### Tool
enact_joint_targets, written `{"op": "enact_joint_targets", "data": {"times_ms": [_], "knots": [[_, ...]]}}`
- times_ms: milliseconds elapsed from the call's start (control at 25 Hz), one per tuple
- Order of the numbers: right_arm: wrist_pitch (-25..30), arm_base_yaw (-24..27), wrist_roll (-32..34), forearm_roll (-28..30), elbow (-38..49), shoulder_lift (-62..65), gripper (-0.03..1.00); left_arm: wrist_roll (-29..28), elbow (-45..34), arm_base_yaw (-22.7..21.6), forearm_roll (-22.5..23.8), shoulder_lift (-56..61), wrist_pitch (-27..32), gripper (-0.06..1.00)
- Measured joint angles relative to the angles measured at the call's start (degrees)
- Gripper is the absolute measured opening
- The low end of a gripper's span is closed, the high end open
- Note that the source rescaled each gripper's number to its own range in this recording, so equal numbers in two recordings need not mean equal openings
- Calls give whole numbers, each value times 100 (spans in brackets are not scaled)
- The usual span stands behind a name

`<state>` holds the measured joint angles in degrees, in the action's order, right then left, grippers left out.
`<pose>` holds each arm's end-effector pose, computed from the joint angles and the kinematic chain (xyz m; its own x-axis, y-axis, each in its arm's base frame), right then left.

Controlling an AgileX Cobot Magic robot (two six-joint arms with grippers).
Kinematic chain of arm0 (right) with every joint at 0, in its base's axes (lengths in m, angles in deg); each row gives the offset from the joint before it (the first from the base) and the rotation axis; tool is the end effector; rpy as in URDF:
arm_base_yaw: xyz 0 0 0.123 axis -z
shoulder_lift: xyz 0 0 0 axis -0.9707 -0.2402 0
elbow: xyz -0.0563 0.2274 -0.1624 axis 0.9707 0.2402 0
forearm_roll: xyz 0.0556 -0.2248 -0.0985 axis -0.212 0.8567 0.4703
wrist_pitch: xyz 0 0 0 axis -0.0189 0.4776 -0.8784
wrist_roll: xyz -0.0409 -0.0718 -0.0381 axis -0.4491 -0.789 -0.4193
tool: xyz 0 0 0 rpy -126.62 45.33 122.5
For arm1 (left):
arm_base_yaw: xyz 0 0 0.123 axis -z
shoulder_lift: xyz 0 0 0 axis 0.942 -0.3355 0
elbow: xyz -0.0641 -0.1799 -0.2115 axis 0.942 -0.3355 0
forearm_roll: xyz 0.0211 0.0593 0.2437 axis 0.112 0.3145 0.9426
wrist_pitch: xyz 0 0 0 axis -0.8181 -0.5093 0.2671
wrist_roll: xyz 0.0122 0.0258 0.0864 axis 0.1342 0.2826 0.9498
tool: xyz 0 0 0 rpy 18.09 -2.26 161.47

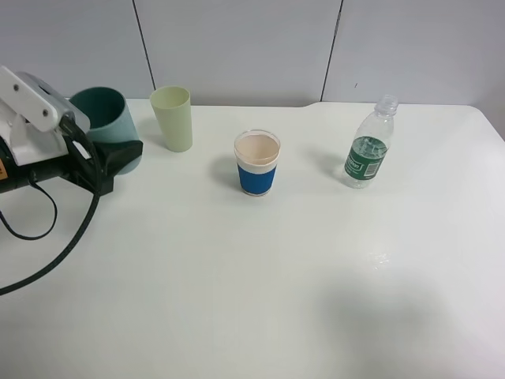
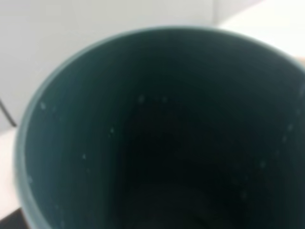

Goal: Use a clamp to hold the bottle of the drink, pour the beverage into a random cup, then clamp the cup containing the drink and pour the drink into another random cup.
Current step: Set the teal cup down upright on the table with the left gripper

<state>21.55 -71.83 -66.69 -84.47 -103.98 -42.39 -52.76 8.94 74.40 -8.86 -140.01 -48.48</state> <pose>-0.0046 0.0002 0.2765 -0.4525 0.0252 -0.8914 0.0705 0.9975 -0.0075 0.2210 -0.0647 0.1748 -0.1443 0.2640 -0.9537 0.6407 0.7594 0.1133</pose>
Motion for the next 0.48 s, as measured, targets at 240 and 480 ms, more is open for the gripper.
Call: {"op": "enact_joint_targets", "data": {"times_ms": [240, 480], "knots": [[0, 0, 0, 0, 0, 0, 88, 0, 5, 0, 186, -751, -356, 1], [0, 0, 0, 0, 0, 0, 88, 240, -8, 0, 186, -1498, -913, 1]]}}
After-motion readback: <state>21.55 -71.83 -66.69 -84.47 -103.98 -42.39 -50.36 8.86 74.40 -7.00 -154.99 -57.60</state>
